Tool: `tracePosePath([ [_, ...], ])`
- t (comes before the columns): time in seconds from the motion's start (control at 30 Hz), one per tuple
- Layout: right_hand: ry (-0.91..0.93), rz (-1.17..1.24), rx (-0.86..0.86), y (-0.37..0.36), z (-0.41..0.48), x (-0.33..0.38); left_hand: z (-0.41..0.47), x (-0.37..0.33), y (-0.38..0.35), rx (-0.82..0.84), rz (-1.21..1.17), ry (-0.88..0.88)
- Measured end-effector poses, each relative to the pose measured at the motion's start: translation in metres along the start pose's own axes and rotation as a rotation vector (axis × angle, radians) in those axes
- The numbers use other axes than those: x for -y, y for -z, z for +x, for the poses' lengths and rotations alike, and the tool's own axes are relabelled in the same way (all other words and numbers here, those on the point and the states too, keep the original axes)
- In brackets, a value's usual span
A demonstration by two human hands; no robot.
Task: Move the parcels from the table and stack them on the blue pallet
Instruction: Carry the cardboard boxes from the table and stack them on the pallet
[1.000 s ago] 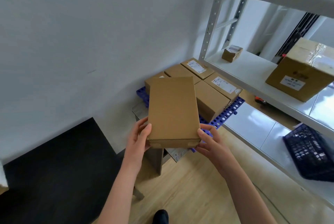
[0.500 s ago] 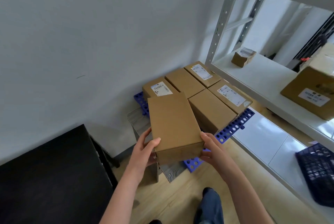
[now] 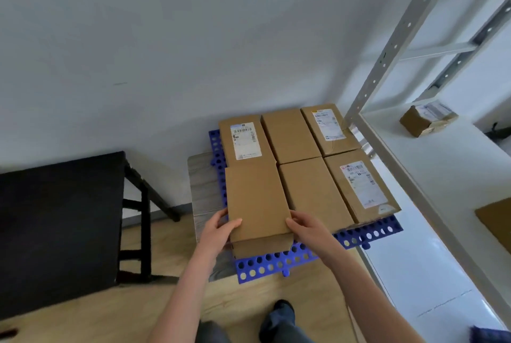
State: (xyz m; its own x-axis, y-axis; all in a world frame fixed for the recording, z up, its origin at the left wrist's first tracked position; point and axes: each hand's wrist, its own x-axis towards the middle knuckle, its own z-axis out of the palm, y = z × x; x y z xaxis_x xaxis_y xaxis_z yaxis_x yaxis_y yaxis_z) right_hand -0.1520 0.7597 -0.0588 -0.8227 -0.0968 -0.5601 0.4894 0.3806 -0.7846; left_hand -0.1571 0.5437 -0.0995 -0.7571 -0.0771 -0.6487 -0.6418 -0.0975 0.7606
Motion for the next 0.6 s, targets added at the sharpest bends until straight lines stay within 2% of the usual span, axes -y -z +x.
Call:
tracePosePath([
  [0.07, 0.012, -0.105, 0.025, 0.009, 0.009, -0.005, 0.002, 0.005, -0.012, -0.063, 0.016, -0.002],
  [0.17, 0.058, -0.371, 0.040, 0.012, 0.021, -0.011, 0.003, 0.010, -0.023, -0.138, 0.148, -0.025],
  [0.23, 0.061, -0.459, 0.058, 0.010, 0.025, -0.013, 0.003, 0.012, -0.026, -0.170, 0.232, -0.054],
  [0.6, 0.053, -0.535, -0.003, 0.003, 0.033, -0.012, 0.012, 0.027, -0.033, -0.153, 0.332, -0.054],
])
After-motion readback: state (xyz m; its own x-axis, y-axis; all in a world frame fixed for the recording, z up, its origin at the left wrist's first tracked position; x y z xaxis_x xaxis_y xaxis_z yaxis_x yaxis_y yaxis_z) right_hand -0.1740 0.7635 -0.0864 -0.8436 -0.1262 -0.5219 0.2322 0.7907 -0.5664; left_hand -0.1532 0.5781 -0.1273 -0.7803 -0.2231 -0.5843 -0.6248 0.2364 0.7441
